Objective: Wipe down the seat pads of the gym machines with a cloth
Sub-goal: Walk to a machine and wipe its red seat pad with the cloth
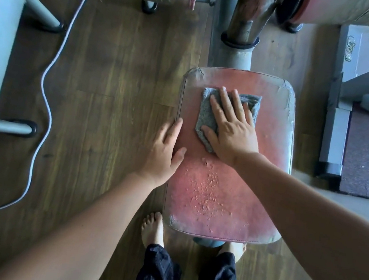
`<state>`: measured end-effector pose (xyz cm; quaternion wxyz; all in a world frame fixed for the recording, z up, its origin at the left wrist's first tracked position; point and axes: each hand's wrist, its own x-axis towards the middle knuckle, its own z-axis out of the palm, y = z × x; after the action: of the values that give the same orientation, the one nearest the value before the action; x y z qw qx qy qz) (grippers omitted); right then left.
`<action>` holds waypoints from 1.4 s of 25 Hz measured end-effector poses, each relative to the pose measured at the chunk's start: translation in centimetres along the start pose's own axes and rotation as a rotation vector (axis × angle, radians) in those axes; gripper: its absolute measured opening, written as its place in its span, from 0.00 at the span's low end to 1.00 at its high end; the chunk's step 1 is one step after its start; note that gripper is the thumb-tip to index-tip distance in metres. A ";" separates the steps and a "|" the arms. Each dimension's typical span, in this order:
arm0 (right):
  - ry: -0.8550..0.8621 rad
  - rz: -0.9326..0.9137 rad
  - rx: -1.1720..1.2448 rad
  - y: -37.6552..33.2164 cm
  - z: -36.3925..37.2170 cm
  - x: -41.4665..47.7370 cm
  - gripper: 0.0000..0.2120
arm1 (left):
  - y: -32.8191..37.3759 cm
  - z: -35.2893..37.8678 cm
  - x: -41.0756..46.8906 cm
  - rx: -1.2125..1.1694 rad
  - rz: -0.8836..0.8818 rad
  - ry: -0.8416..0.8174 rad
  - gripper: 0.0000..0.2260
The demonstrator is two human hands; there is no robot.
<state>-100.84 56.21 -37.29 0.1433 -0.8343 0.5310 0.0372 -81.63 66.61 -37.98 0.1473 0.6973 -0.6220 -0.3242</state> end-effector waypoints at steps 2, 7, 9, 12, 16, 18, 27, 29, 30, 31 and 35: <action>0.019 0.048 0.030 -0.2 -0.9 3.2 0.36 | -0.3 -0.2 0.0 0.086 0.017 0.021 0.29; 0.036 -0.025 -0.113 -0.9 -0.9 4.6 0.36 | -1.8 0.0 -0.4 0.198 0.145 0.064 0.30; 0.021 -0.084 -0.128 -1.0 0.0 1.5 0.36 | -2.1 0.0 -0.6 0.180 0.166 0.059 0.30; -0.005 -0.093 -0.094 -0.8 0.3 0.0 0.36 | -2.8 -0.4 -1.2 0.188 0.266 0.074 0.29; 0.026 -0.060 -0.077 -1.1 -1.1 4.5 0.36 | -3.8 -0.7 -1.7 0.308 0.335 0.073 0.29; 0.028 -0.045 -0.086 -1.4 -1.3 5.3 0.36 | -3.9 -0.7 -1.7 0.302 0.335 0.060 0.29; 0.019 -0.094 -0.067 -2.9 0.2 1.9 0.37 | -4.4 -1.5 -2.2 0.285 0.334 -0.046 0.31; 0.015 -0.058 -0.093 -2.6 -1.1 5.8 0.37 | -4.3 -1.4 -2.4 0.272 0.327 -0.056 0.32; 0.015 -0.053 -0.098 -2.6 -1.2 6.2 0.37 | -4.2 -1.4 -2.6 0.264 0.329 -0.058 0.32; 0.026 -0.068 -0.092 -2.8 -0.9 5.5 0.36 | -4.1 -1.4 -2.9 0.264 0.328 -0.062 0.32; 0.011 -0.129 -0.072 -4.6 1.9 -4.4 0.36 | -4.6 -1.3 -3.7 0.222 0.317 -0.109 0.33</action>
<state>-98.44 62.38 -37.20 0.1125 -0.8717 0.4750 0.0424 -77.28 70.74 -38.86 0.0848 0.5840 -0.7632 -0.2634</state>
